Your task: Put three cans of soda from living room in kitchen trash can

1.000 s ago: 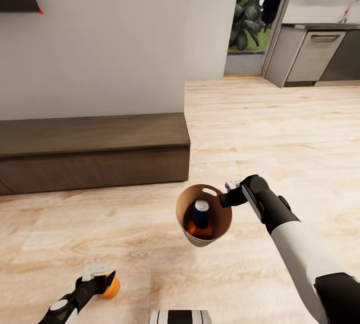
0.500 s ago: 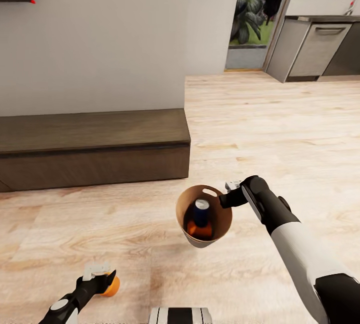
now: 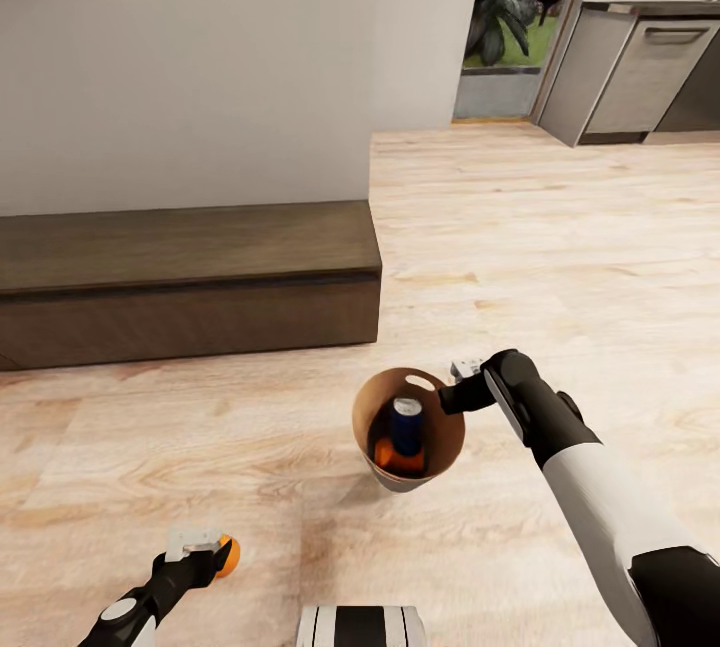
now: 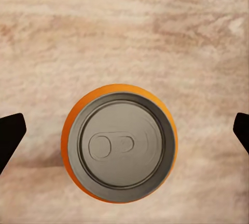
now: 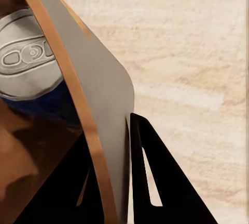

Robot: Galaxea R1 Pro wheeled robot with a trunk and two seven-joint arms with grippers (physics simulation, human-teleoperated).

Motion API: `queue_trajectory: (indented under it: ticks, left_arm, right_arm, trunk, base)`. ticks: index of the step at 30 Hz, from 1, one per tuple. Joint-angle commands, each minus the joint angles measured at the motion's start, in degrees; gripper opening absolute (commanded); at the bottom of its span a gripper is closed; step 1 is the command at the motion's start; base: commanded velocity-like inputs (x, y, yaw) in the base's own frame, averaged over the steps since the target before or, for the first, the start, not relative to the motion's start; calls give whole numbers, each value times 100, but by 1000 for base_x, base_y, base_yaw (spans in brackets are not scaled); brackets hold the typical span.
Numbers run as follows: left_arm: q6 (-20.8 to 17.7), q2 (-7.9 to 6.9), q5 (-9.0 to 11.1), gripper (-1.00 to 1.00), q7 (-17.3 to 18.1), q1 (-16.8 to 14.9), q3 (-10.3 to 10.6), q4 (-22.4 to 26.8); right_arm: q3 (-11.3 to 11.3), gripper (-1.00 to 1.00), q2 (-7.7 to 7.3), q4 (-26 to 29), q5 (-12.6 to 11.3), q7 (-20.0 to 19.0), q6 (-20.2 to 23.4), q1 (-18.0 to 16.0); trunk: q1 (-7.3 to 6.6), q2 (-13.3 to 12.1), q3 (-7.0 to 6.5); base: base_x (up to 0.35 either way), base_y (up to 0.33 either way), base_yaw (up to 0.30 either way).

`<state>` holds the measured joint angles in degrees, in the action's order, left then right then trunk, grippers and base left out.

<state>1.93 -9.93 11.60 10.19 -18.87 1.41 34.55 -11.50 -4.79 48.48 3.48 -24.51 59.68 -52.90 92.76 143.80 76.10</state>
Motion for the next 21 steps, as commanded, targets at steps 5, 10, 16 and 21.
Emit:
queue_trajectory:
  ticks: [5,10,16,21]
  left_arm:
    - [0,0,6,100,0,-2,-6,-7]
    - [0,0,8,100,0,0,-8,-10]
    - [0,0,9,100,0,2,-8,-16]
    - [1,0,9,100,0,-2,-6,-17]
  right_arm:
    - [19,-100,-4,195,-172,-45,32,-1]
    - [31,-100,-10,350,-172,-46,32,-3]
    - [67,-100,3,538,-172,-47,32,-9]
    - [228,-100,6,643,-172,-50,32,-9]
  trunk:
    - [0,0,0]
    - [0,0,0]
    - [0,0,0]
    - [2,2,22]
  base:
    - [0,0,0]
    - [0,0,0]
    - [0,0,0]
    - [0,0,0]
